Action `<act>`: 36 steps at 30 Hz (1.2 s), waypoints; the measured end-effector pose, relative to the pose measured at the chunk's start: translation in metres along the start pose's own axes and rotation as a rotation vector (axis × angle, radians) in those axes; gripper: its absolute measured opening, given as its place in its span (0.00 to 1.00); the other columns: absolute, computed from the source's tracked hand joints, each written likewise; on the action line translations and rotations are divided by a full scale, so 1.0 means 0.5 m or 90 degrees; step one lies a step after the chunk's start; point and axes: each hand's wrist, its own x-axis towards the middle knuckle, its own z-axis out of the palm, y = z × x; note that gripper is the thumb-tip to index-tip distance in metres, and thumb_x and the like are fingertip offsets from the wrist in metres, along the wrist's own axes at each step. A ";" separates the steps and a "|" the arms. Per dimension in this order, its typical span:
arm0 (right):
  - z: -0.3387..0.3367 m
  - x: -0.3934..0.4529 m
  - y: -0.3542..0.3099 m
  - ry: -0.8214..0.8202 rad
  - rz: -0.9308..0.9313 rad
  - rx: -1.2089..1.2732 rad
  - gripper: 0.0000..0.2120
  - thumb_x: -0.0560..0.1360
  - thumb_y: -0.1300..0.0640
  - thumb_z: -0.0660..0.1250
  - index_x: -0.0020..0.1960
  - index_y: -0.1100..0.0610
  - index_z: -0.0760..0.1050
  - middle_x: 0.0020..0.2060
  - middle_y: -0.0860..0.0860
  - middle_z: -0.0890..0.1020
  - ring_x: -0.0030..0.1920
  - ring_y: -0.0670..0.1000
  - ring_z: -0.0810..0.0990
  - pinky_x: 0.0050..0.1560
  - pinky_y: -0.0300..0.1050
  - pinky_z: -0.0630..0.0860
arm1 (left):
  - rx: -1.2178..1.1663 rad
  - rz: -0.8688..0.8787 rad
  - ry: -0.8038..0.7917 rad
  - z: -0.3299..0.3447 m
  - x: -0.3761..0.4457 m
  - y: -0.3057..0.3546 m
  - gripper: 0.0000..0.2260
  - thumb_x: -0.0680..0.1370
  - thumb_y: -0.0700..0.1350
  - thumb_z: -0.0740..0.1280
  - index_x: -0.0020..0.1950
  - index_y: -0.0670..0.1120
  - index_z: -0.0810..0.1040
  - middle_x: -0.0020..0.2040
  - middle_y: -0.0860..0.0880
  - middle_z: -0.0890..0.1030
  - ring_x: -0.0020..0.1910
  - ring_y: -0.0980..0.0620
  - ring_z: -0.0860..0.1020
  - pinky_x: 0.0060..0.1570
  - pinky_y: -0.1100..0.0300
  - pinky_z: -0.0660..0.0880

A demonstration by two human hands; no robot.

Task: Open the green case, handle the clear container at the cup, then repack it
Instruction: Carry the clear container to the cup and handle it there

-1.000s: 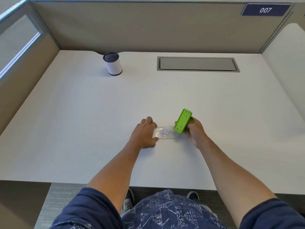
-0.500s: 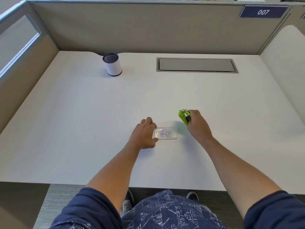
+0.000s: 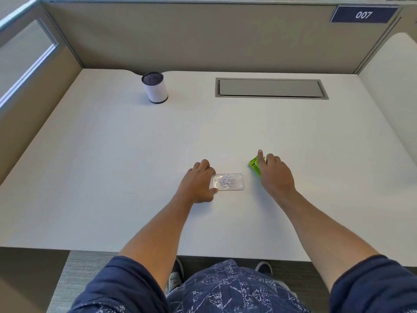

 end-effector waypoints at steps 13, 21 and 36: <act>0.019 0.005 -0.033 -0.167 0.137 0.134 0.27 0.81 0.49 0.57 0.76 0.61 0.62 0.59 0.59 0.76 0.50 0.59 0.80 0.35 0.47 0.69 | 0.003 0.002 -0.002 -0.002 -0.001 0.000 0.26 0.73 0.54 0.73 0.68 0.45 0.75 0.63 0.48 0.71 0.62 0.46 0.72 0.60 0.51 0.74; -0.015 0.024 -0.042 0.018 0.031 0.136 0.31 0.74 0.34 0.62 0.63 0.59 0.76 0.55 0.57 0.77 0.54 0.60 0.76 0.51 0.54 0.75 | 0.006 0.003 0.000 -0.001 0.001 0.001 0.26 0.72 0.54 0.73 0.67 0.45 0.76 0.63 0.48 0.71 0.62 0.46 0.72 0.59 0.51 0.74; -0.016 0.051 -0.071 -0.227 -0.225 0.302 0.27 0.66 0.39 0.72 0.60 0.51 0.78 0.54 0.47 0.76 0.56 0.49 0.75 0.46 0.42 0.70 | 0.030 0.018 0.001 -0.005 0.003 -0.007 0.28 0.70 0.58 0.74 0.67 0.47 0.76 0.63 0.49 0.71 0.61 0.46 0.73 0.58 0.51 0.75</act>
